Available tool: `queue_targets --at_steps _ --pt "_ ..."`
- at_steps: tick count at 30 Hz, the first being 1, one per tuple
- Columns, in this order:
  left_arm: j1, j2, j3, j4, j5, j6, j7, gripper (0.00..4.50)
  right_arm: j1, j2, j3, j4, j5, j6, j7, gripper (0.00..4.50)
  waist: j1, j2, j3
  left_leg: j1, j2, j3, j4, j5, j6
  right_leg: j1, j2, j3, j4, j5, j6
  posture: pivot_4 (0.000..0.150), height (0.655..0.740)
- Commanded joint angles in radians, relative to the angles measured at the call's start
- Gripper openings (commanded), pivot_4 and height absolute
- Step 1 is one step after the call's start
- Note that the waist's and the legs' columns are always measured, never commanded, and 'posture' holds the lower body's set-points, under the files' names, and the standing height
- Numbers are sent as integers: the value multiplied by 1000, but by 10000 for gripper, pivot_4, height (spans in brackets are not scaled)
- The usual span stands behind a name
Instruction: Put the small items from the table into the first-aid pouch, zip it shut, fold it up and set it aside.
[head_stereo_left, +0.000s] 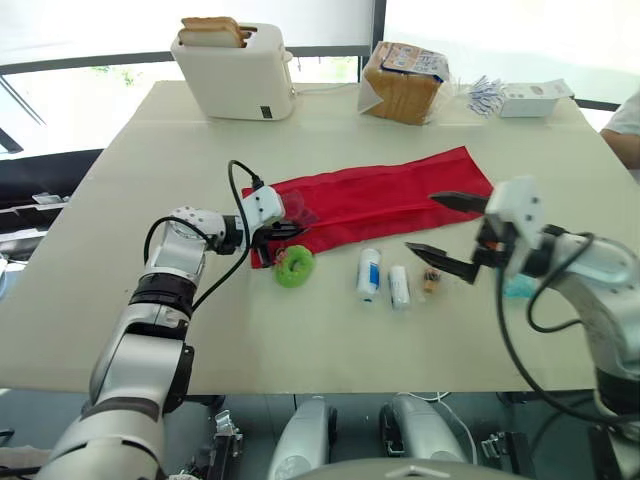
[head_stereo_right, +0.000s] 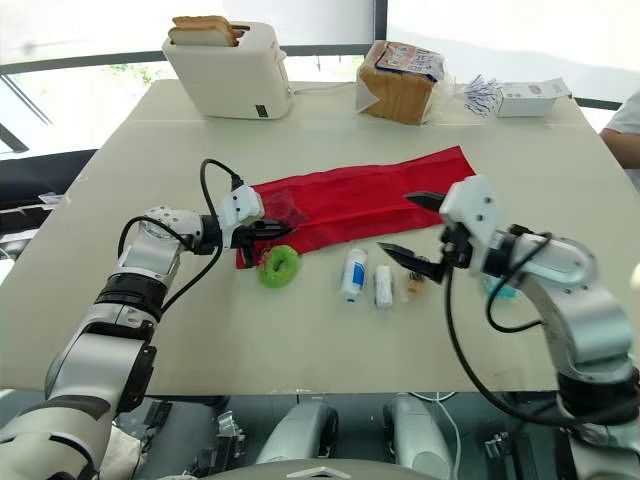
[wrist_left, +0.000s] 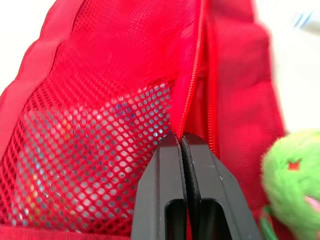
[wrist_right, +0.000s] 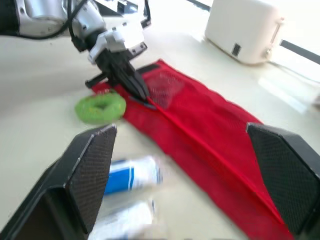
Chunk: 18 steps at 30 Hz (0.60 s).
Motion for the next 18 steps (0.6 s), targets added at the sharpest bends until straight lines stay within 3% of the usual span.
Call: queue_targets --at_steps 1,2,3,5,11,12,18 --pt "-34 14 40 61 -35 -5 -46 0 128 -68 -291 -145 159 41 30 44086 3 0 0 0 0 0 0 0 0 0 0 0 0 0 0 1500 7400" --pt "-36 16 55 68 -56 4 -71 2914 176 -85 -364 -173 196 53 30 44694 -3 0 0 0 0 0 0 0 1 1 0 0 0 0 0 1500 7400" --pt "-37 18 67 70 -74 13 -95 2914 214 -98 -421 -193 228 66 29 44694 -4 0 0 1 0 1 0 -1 1 1 0 0 0 0 0 1500 7400" --pt "-36 21 98 39 -131 68 -162 10917 303 -118 -555 -231 290 88 37 45000 -4 0 0 2 1 2 0 -1 2 2 0 0 1 0 0 1500 7400" --pt "-63 18 103 -79 -190 276 -251 41645 473 -138 -778 -270 493 92 -10 45000 -2 -1 0 4 1 1 1 -1 3 6 0 -1 0 0 0 1500 7400" --pt "-68 9 96 -99 -189 294 -250 44670 495 -139 -794 -276 513 88 -18 45000 -2 -1 0 4 1 1 1 -1 3 6 0 -1 0 0 0 1500 7400" --pt "-90 -94 24 -182 -96 308 -99 44670 561 -166 -833 -300 603 53 -88 45000 6 -1 0 15 1 1 0 -3 6 19 0 -2 -4 -1 2 1500 7400"
